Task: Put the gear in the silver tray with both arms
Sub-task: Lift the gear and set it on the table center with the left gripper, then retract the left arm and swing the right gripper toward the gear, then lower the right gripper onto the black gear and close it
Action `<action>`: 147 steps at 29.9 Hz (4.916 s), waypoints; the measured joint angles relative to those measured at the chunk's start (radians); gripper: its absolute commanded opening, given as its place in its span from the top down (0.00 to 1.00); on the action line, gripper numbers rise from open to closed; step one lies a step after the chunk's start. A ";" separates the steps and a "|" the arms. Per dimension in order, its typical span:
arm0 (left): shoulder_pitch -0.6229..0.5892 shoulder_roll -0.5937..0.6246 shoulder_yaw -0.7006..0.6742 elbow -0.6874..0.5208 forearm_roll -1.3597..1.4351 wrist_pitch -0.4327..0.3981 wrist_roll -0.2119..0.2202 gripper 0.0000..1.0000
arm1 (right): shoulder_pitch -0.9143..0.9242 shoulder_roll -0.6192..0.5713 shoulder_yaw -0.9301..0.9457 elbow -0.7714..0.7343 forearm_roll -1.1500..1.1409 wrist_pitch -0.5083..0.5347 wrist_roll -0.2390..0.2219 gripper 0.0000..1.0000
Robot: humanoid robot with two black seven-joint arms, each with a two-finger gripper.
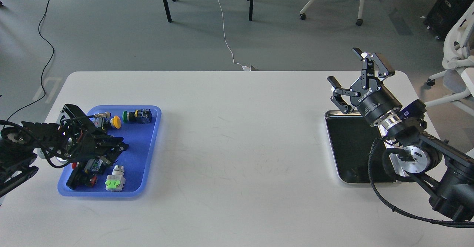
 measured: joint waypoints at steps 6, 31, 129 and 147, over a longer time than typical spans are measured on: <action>-0.030 0.004 -0.009 -0.033 0.001 0.001 0.001 0.86 | 0.000 0.000 0.000 -0.001 0.000 0.000 0.000 0.01; -0.364 -0.473 -0.002 -0.125 0.000 -0.272 0.000 0.85 | -0.038 -0.073 0.057 -0.035 0.173 -0.002 0.000 0.01; 0.227 -0.347 -0.656 -0.167 -1.447 -0.294 0.000 0.02 | 0.723 -0.131 -0.865 0.121 -0.810 0.004 0.000 0.01; 0.259 -0.354 -0.719 -0.167 -1.577 -0.301 0.028 0.02 | 0.952 0.336 -1.301 0.002 -1.134 -0.094 0.000 0.10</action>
